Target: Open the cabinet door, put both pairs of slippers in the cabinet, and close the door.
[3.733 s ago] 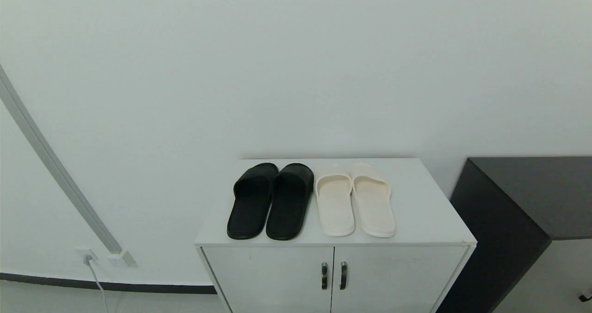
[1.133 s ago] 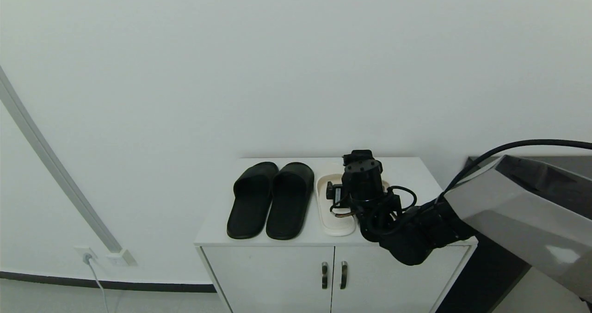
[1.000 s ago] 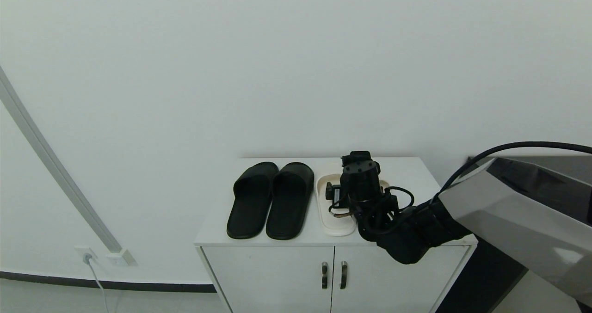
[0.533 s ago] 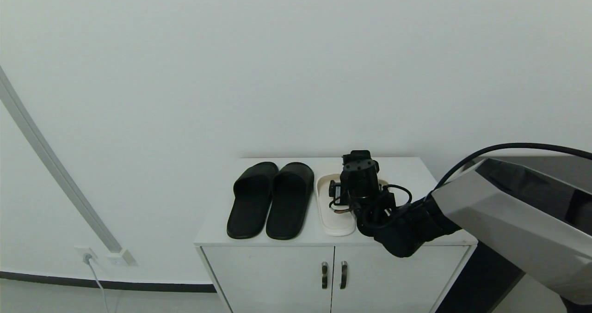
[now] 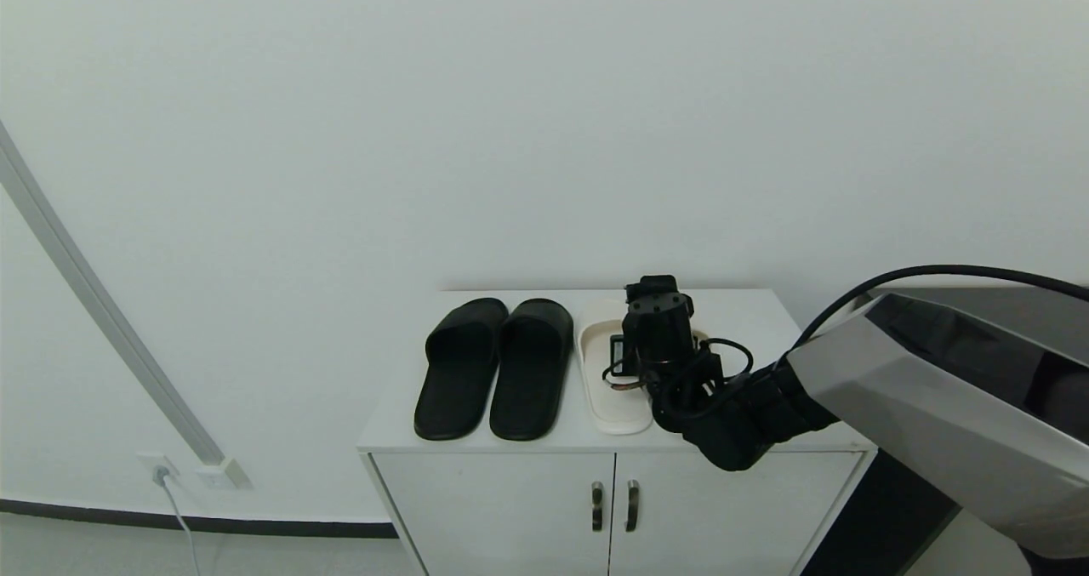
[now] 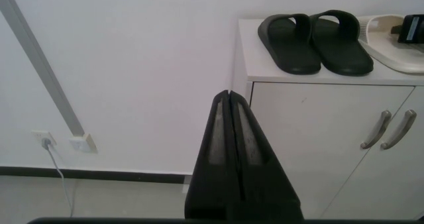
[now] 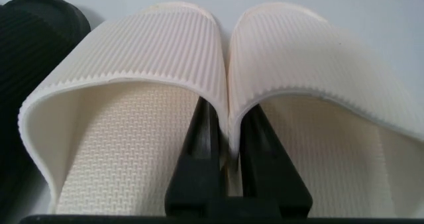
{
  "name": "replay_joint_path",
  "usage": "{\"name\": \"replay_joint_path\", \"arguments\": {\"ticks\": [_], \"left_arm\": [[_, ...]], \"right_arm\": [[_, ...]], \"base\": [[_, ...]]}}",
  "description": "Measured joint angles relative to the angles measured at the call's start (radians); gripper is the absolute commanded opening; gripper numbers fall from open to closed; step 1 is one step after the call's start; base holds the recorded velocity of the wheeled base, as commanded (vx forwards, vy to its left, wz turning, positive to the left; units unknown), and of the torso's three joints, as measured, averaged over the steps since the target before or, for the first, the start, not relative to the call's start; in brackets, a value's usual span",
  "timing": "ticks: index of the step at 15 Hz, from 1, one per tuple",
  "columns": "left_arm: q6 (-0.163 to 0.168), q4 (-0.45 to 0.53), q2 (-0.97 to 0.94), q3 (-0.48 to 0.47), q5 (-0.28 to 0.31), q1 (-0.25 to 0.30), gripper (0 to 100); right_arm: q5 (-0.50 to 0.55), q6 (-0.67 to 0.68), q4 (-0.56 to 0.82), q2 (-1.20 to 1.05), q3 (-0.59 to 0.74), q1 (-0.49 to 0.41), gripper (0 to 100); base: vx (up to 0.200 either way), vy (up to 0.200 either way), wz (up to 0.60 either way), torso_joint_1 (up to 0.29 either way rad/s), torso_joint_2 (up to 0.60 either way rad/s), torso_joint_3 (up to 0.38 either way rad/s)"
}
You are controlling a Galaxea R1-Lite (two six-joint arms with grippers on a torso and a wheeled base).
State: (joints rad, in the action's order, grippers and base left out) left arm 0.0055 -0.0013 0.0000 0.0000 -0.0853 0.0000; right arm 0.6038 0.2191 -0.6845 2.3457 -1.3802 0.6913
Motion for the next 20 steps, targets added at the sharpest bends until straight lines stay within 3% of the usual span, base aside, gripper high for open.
{"name": "replay_joint_path", "arguments": {"ticks": [4,7,11,15,16,20], "left_arm": [[0.000,0.000,0.000,0.000,0.000,0.000,0],[0.000,0.000,0.000,0.000,0.000,0.000,0],[0.000,0.000,0.000,0.000,0.000,0.000,0],[0.000,0.000,0.000,0.000,0.000,0.000,0],[0.000,0.000,0.000,0.000,0.000,0.000,0],[-0.001,0.000,0.000,0.000,0.000,0.000,0]], "right_arm": [[-0.001,-0.010,-0.004,-0.060,0.048,0.003,0],[-0.044,-0.040,-0.046,-0.198,0.204,0.021,0],[-0.254,-0.112,-0.140,-0.428,0.534,0.047,0],[-0.588,-0.139,-0.170,-0.658,0.816,0.053,0],[-0.634,-0.143,-0.169,-0.697,0.852,0.053,0],[-0.648,-0.144,-0.167,-0.758,0.894,0.055,0]], "base": [[0.000,0.000,0.00,0.000,0.00,0.000],[0.000,0.000,0.00,0.000,0.00,0.000],[0.000,0.000,0.00,0.000,0.00,0.000],[0.000,0.000,0.00,0.000,0.00,0.000],[0.000,0.000,0.00,0.000,0.00,0.000],[-0.050,0.000,0.00,-0.001,0.00,0.001]]}}
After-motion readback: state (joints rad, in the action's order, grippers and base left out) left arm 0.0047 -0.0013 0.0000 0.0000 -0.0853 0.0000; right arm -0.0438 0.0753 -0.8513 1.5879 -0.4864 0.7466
